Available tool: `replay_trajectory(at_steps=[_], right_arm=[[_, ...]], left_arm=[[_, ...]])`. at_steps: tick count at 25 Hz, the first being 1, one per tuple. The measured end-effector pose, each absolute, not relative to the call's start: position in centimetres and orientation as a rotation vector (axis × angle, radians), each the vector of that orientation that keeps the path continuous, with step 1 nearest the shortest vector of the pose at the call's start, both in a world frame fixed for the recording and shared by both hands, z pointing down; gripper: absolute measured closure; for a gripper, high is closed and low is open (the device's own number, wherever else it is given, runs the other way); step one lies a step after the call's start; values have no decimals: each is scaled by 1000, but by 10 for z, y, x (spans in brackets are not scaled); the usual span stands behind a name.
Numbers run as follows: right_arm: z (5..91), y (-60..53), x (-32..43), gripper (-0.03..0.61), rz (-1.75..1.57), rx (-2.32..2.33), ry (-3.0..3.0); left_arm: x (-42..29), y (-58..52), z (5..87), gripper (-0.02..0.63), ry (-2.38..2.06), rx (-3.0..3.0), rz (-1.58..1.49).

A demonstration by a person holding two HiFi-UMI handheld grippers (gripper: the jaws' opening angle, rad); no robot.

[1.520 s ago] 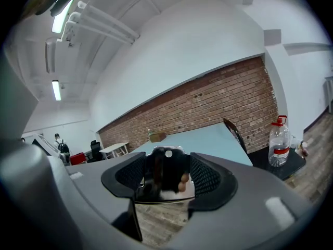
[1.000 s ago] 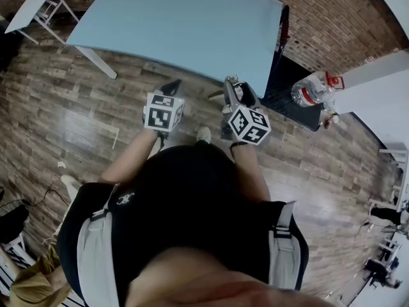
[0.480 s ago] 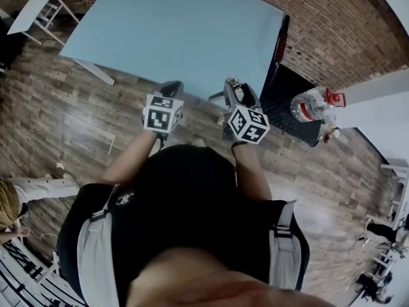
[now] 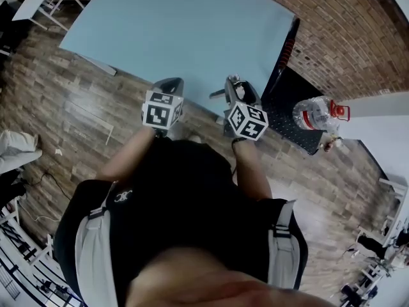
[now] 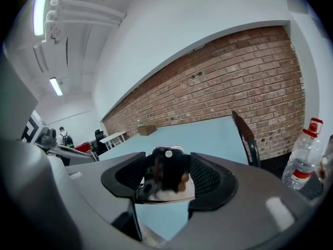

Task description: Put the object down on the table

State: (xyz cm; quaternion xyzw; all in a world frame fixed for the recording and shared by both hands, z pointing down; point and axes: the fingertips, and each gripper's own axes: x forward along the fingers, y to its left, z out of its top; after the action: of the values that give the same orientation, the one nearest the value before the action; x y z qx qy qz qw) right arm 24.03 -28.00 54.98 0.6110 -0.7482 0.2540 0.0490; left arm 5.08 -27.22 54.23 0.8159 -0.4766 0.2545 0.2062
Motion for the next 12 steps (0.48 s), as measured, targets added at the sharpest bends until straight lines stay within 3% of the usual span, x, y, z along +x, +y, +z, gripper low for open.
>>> replay_trajectory(at_steps=[12], right_arm=[[604,-324,231,291,648,1797,-2116]], left_arm=[[47,-317,557,613,-1293,2269,747]])
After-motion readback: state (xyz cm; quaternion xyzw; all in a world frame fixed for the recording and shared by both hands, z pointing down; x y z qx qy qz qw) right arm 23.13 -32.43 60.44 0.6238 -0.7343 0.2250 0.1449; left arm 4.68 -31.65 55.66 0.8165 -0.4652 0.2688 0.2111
